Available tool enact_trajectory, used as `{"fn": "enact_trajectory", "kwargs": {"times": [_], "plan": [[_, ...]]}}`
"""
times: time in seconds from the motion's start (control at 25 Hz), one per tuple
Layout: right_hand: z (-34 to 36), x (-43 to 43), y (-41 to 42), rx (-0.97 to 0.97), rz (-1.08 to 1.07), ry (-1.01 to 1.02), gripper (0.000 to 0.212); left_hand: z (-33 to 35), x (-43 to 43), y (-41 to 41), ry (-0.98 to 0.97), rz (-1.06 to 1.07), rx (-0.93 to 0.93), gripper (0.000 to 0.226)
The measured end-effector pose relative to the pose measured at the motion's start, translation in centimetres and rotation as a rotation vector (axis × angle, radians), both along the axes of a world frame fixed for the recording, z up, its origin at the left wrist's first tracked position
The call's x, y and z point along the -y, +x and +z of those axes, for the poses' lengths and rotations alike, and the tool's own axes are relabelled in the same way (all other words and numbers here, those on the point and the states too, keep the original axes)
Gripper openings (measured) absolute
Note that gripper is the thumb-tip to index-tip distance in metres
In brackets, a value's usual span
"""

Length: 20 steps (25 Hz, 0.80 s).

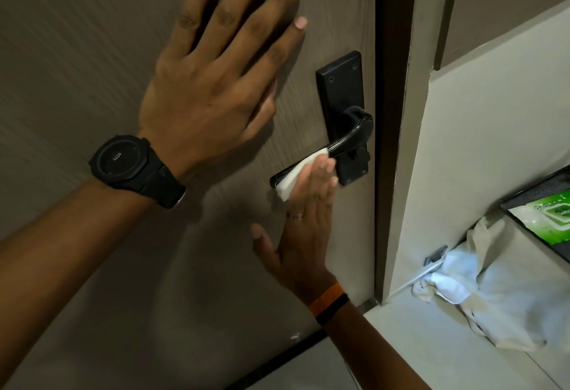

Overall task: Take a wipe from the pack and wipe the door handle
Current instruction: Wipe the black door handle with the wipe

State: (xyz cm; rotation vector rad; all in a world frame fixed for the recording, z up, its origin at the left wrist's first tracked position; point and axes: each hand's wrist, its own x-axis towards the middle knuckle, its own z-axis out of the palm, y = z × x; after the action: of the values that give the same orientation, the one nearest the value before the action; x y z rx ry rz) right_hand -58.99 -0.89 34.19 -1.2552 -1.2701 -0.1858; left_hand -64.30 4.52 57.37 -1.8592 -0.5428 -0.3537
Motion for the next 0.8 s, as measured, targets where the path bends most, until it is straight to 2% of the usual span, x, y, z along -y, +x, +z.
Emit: {"fn": "enact_trajectory", "kwargs": {"times": [0.12, 0.28, 0.32, 0.48, 0.56, 0.64, 0.76, 0.8], "plan": [[-0.6, 0.4, 0.3, 0.097, -0.033, -0.027, 0.089, 0.0, -0.2, -0.1, -0.018, 0.005, 0.012, 0.051], [0.9, -1.2, 4.1, -0.136, -0.107, -0.017, 0.090, 0.0, -0.3, -0.1, -0.003, 0.012, 0.026, 0.052], [1.0, -1.3, 4.0, -0.144, -0.093, -0.019, 0.091, -0.1, -0.3, -0.1, -0.011, 0.017, 0.028, 0.053], [-0.2, 0.6, 0.0, 0.151, 0.002, -0.036, 0.095, -0.3, -0.3, 0.0, 0.000, 0.025, 0.028, 0.056], [-0.8, 1.0, -0.3, 0.218, 0.000, -0.032, 0.094, -0.2, -0.3, -0.1, -0.001, 0.031, 0.022, 0.057], [-0.4, 0.2, 1.3, 0.164, -0.069, -0.032, 0.092, -0.2, -0.2, -0.2, -0.010, 0.037, 0.018, 0.057], [0.8, -1.0, 3.5, -0.066, -0.110, -0.042, 0.092, -0.2, -0.1, -0.2, -0.019, 0.044, 0.006, 0.058], [1.0, -0.9, 3.2, -0.082, -0.097, -0.035, 0.093, -0.2, -0.1, -0.2, -0.031, 0.047, 0.004, 0.058]]}}
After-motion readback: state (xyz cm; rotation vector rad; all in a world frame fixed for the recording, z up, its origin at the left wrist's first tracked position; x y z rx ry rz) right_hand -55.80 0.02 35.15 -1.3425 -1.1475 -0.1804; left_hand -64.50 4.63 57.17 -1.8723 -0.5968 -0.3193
